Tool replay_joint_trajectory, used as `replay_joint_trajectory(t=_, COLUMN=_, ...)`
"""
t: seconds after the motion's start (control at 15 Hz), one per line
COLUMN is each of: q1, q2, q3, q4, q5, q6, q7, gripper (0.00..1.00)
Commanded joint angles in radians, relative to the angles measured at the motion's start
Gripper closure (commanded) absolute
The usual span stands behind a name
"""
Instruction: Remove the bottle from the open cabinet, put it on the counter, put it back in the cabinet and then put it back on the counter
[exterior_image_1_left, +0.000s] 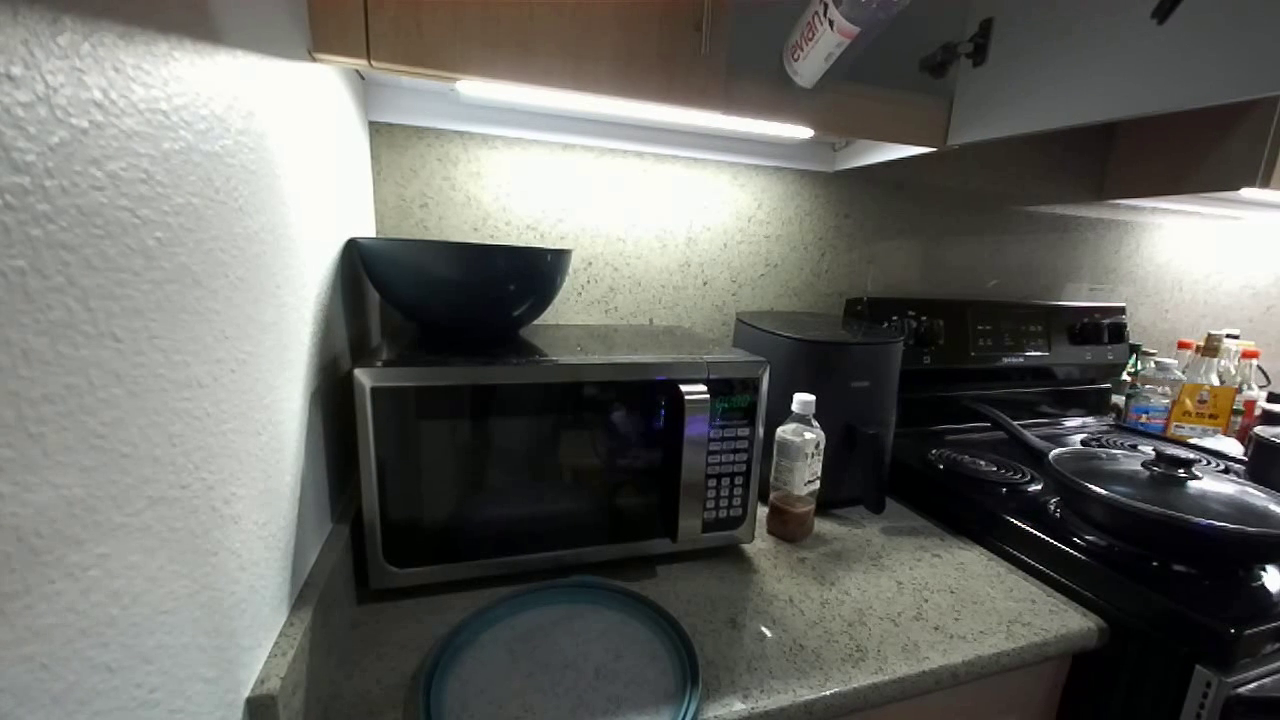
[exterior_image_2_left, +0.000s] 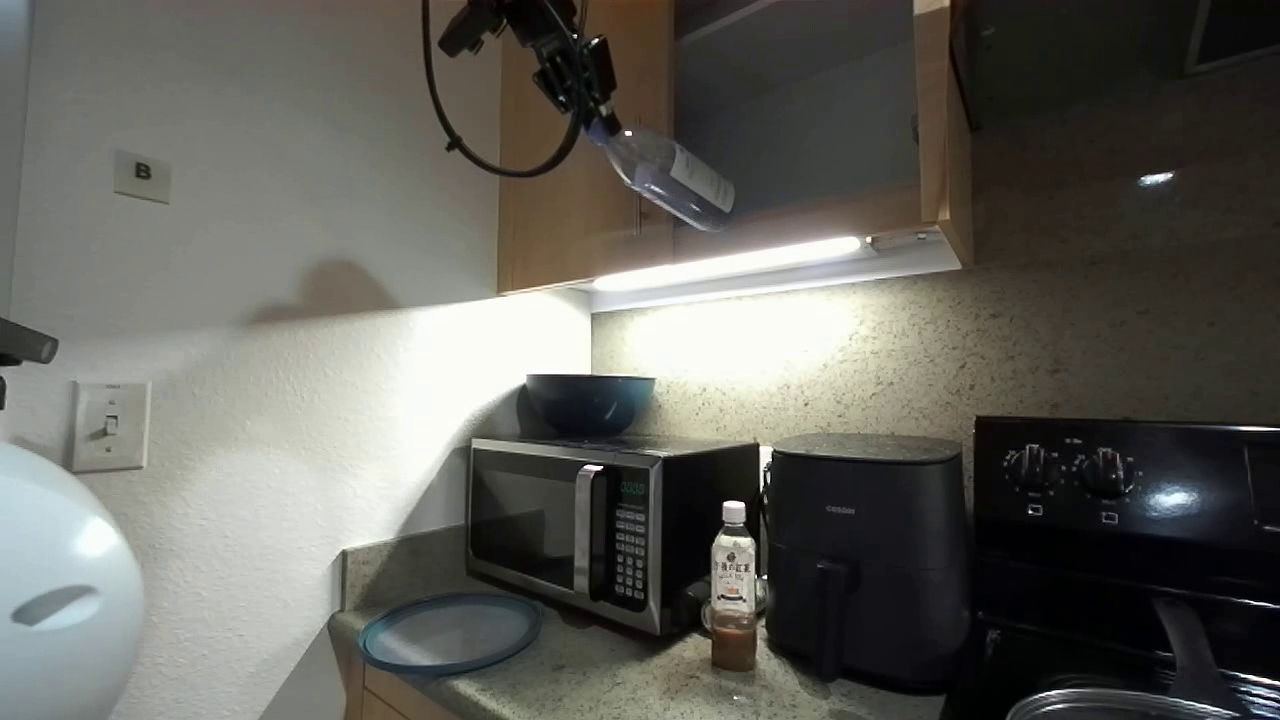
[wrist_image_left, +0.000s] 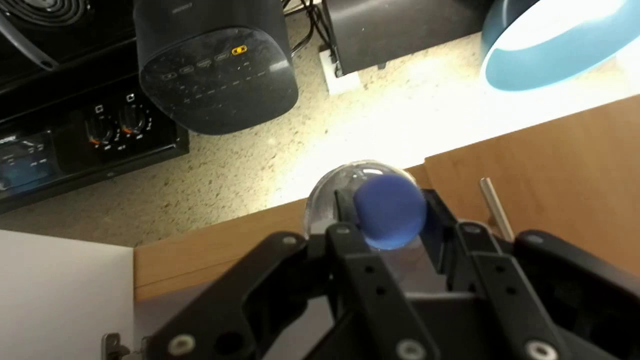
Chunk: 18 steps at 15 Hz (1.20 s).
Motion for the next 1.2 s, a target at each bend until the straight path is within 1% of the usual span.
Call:
replay_joint_trajectory(t=0.0, q1=0.030, q2=-0.028, q3=-0.001, q4=-0.011, q5=0.077, q6=-0.049, q7=-0.069, gripper=0.86)
replay_joint_trajectory(t=0.2, q1=0.056, q2=-0.007, q3=-0.024, q4=0.003, q5=0.166, q6=-0.094, q7=-0.108, gripper=0.86)
replay_joint_trajectory(t=0.4, q1=0.078, q2=0.032, q3=-0.066, q4=0.004, q5=0.306, q6=-0.169, q7=-0.160, gripper=0.86)
replay_joint_trajectory(t=0.53, q1=0.083, q2=0.055, q3=-0.095, q4=0.009, q5=0.393, q6=-0.228, q7=-0.197, gripper=0.86)
replay_joint_trajectory(t=0.67, q1=0.079, q2=0.074, q3=-0.115, q4=0.013, q5=0.465, q6=-0.311, q7=-0.222, gripper=0.86)
replay_joint_trajectory(t=0.73, q1=0.068, q2=0.082, q3=-0.117, q4=0.018, q5=0.474, q6=-0.364, q7=-0.215, gripper=0.86)
replay_joint_trajectory(t=0.8, q1=0.049, q2=0.088, q3=-0.106, q4=0.018, q5=0.452, q6=-0.387, q7=-0.190, gripper=0.86)
replay_joint_trajectory(t=0.87, q1=0.045, q2=0.077, q3=-0.095, q4=0.006, q5=0.440, q6=-0.335, q7=-0.196, gripper=0.86)
replay_joint_trajectory(t=0.93, q1=0.041, q2=0.081, q3=-0.096, q4=0.005, q5=0.440, q6=-0.343, q7=-0.195, gripper=0.65)
replay_joint_trajectory(t=1.13, q1=0.041, q2=0.082, q3=-0.093, q4=0.007, q5=0.439, q6=-0.343, q7=-0.195, gripper=0.65)
